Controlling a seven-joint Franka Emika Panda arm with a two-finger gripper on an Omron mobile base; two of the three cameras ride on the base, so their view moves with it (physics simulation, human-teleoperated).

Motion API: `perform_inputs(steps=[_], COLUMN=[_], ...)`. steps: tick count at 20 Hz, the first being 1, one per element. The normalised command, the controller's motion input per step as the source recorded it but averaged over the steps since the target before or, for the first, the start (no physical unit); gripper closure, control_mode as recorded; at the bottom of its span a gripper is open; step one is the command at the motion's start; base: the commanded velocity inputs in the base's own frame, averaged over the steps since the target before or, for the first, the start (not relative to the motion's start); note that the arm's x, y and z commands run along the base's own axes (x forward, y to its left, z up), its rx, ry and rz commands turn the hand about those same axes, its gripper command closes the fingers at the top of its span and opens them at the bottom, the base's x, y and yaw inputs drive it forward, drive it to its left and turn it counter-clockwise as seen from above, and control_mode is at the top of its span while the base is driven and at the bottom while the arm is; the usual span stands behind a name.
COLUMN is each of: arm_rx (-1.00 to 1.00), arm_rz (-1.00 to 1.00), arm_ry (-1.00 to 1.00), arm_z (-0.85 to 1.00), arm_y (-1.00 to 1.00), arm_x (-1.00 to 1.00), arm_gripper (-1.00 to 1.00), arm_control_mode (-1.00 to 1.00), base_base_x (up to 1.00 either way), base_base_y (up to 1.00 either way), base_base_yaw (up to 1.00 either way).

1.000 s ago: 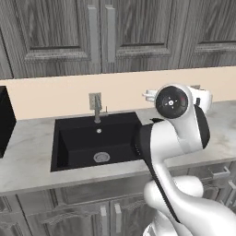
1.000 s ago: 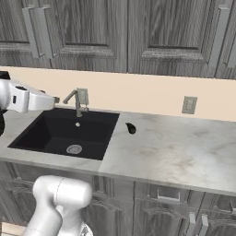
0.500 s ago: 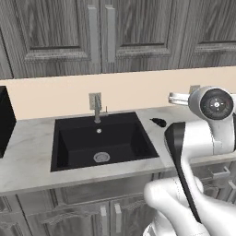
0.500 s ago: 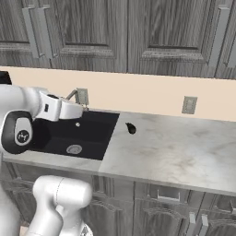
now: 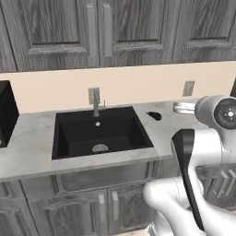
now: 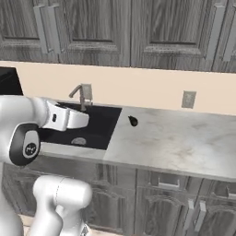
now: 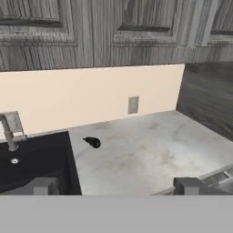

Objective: Close all open cabinet doors.

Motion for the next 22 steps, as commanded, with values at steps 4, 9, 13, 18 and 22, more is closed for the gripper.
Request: perform_inputs(steps=[4,9,13,18,22], arm_rx=[0.0,0.0,0.0,0.0,0.0], arm_rz=[0.0,0.0,0.0,0.0,0.0], arm_ry=[0.0,0.0,0.0,0.0,0.0], arm_z=[0.0,0.0,0.0,0.0,0.0], arm_y=[0.0,0.0,0.0,0.0,0.0], arm_x=[0.0,0.0,0.0,0.0,0.0], arm_gripper=[-1.0,-1.0,-1.0,-1.0,-1.0], arm_control_mode=[1.0,1.0,1.0,1.0,1.0], base_base_x=[-1.0,-0.88,-0.52,-0.31,-0.04], base_base_y=[0.15,0.07,-0.01,-0.14,-0.29], base_base_yaw=[0.0,-0.18,-0.41,-0.47,-0.35])
